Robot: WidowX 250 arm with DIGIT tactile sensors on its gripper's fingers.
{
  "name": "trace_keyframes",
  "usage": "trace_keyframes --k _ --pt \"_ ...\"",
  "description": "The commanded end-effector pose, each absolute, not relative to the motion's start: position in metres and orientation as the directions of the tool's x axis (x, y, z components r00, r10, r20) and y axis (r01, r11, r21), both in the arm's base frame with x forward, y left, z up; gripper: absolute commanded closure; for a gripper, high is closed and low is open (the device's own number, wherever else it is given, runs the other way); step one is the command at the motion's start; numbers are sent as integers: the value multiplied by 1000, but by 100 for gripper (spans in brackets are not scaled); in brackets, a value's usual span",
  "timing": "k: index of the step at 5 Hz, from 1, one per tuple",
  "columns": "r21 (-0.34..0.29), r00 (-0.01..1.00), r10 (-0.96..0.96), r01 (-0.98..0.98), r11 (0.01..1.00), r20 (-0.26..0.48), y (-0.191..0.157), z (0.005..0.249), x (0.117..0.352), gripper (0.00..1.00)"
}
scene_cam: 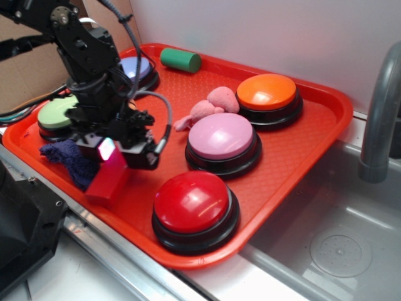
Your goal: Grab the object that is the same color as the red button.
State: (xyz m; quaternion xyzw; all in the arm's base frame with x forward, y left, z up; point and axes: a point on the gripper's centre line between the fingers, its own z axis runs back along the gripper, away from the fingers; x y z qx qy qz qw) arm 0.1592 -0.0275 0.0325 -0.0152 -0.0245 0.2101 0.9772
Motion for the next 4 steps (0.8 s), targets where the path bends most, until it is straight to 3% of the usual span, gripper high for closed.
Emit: trace_keyframes --k 1,2,4 --pt "-8 911 412 -412 911 24 5 98 191 100" --pt "-47 903 427 -424 904 56 20 141 204 100" --pt "-108 893 426 -414 904 143 31 187 211 100"
